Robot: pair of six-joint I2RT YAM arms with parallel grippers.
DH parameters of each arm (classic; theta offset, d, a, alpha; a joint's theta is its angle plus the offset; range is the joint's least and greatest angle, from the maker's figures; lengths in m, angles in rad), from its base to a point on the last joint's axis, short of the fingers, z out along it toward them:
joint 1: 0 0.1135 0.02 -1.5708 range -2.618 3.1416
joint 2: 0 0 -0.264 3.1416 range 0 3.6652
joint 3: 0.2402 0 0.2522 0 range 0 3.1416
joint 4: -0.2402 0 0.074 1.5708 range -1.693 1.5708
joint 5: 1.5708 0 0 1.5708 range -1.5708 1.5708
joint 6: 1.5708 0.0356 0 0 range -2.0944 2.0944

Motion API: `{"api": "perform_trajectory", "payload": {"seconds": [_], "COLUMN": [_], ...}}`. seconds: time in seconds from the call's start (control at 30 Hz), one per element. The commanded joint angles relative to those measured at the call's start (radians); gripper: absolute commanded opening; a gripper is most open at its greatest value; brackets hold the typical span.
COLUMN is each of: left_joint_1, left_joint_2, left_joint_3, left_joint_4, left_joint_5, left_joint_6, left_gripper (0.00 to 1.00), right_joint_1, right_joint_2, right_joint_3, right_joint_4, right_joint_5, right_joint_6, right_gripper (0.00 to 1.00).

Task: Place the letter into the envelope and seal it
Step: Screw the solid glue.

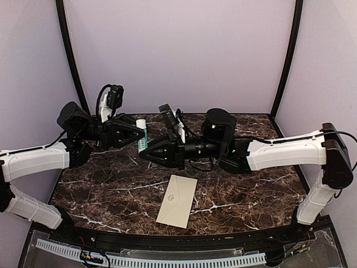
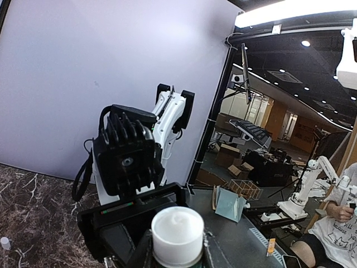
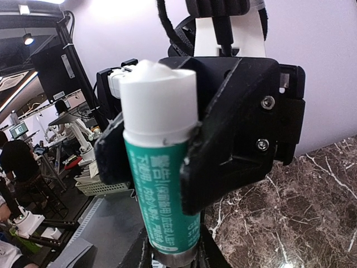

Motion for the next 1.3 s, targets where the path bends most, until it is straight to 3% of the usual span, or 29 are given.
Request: {"api": "perform_trajectory", "payload": {"seconds": [0.0,0.23,0.43,0.73,1.0,1.13,1.27], "left_joint_1": [0.002,0.002,-0.008,-0.046,-0.125,-0.154,-0.159], "left_joint_2": [-0.01,-0.03,-0.102,-0.114,-0.093,-0.087,-0.07], "left_joint_3": [-0.008,-0.006,0.023,0.039,0.009,0.018,0.044], "left_joint_4": [0.022,-0.079,-0.458,-0.618,-0.611,-0.625,-0.655], "left_joint_5": [0.001,-0.046,-0.318,-0.603,-0.842,-0.994,-1.058], "left_joint_6": [0.015,0.109,0.383,0.499,0.331,0.269,0.232], "left_gripper": [0.0,0.0,0.0,0.0,0.0,0.0,0.0], "right_joint_1": [0.012,0.012,0.011,0.013,0.029,0.032,0.032], "right_joint_2": [-0.011,-0.054,-0.07,-0.01,0.091,0.121,0.15], "right_joint_3": [0.014,-0.008,0.031,0.254,0.511,0.559,0.604], "right_joint_4": [0.057,0.024,-0.149,-0.539,-0.881,-0.933,-0.929], "right_joint_5": [-0.012,0.068,0.23,0.591,0.817,0.917,0.92], "right_joint_6": [0.001,-0.015,-0.056,-0.07,-0.062,-0.029,-0.009], "right_gripper": [0.19,0.12,0.1,0.1,0.1,0.11,0.12]}}
